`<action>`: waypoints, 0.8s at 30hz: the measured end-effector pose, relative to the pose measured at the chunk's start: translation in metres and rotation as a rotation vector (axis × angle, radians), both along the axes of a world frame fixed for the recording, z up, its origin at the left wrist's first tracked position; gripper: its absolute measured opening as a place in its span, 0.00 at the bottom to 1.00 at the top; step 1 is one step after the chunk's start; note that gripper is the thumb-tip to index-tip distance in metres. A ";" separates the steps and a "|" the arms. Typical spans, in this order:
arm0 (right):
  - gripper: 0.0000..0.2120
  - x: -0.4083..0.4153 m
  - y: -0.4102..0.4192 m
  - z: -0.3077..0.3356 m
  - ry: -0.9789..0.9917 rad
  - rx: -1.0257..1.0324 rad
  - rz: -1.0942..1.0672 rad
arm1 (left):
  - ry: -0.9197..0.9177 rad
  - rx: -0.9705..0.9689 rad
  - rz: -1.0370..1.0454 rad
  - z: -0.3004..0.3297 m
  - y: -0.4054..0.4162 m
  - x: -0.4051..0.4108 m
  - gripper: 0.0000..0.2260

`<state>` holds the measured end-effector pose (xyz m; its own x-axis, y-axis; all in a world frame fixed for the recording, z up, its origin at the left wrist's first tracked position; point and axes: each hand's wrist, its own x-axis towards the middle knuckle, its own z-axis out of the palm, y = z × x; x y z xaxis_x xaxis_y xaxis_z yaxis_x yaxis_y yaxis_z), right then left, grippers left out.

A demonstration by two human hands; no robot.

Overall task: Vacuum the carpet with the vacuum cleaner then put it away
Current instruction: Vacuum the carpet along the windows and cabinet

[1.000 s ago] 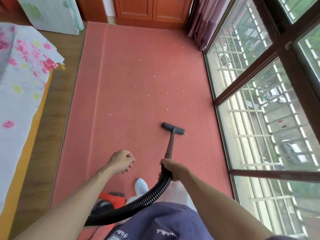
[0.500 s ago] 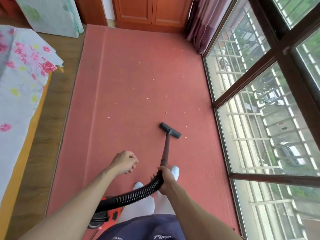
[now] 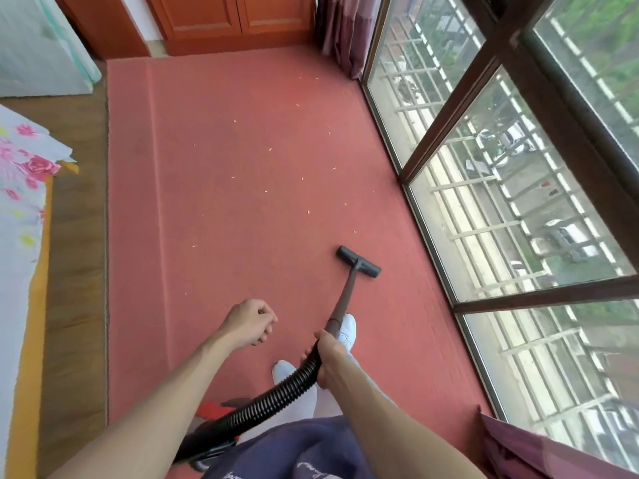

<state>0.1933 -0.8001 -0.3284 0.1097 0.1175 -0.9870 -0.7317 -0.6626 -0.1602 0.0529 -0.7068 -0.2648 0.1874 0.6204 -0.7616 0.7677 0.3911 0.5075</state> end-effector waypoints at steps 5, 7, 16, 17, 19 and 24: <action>0.06 0.071 0.006 -0.024 -0.152 -0.017 0.139 | 0.035 -0.025 0.013 -0.006 -0.008 -0.004 0.08; 0.08 0.091 0.009 -0.027 -0.176 -0.021 0.173 | 0.052 -0.041 0.023 -0.007 -0.012 -0.008 0.08; 0.06 0.029 0.000 0.004 0.007 0.007 0.137 | 0.047 -0.074 0.008 -0.011 -0.012 0.014 0.08; 0.07 0.020 -0.003 0.008 0.019 -0.004 0.128 | 0.037 -0.070 -0.008 -0.010 -0.012 0.020 0.08; 0.08 0.003 -0.010 0.013 0.043 -0.014 0.126 | 0.022 -0.068 -0.049 -0.009 -0.014 0.033 0.09; 0.08 0.009 -0.004 0.001 -0.029 -0.040 0.254 | -0.014 -0.079 -0.069 -0.010 -0.018 0.045 0.08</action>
<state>0.2022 -0.8042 -0.3271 0.1103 0.1063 -0.9882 -0.5361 -0.8308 -0.1492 0.0983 -0.7250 -0.2748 0.2383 0.5439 -0.8046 0.7874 0.3768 0.4879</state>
